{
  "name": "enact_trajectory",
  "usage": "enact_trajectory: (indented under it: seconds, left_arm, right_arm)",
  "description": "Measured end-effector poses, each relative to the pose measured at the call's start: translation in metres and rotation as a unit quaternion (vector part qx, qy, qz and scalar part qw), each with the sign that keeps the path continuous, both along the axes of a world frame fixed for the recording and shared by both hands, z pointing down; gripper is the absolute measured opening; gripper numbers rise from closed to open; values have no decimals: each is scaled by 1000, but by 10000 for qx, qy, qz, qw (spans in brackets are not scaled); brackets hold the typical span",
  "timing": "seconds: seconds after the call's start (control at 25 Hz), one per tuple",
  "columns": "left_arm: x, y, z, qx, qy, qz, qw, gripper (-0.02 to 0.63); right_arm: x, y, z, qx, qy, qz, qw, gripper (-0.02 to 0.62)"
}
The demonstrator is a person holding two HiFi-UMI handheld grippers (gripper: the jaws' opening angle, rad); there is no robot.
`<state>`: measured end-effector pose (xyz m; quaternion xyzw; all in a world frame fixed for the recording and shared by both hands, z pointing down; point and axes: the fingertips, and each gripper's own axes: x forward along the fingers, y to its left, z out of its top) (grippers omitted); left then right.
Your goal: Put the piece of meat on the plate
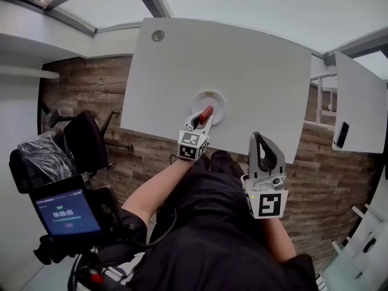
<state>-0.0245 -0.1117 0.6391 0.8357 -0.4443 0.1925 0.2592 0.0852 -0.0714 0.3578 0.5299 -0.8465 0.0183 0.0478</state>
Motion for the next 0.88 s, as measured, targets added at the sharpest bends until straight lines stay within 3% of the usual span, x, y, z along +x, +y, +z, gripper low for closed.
enact_trajectory:
  seconds: [0.56, 0.88]
  left_arm:
    - [9, -13, 55, -727, -80, 206, 9971, 95]
    - [9, -13, 64, -813, -175, 431, 9956, 95]
  right_arm:
    - [23, -3, 18, -241, 156, 428, 9987, 5]
    - [19, 5, 24, -380, 254, 430, 9980, 5]
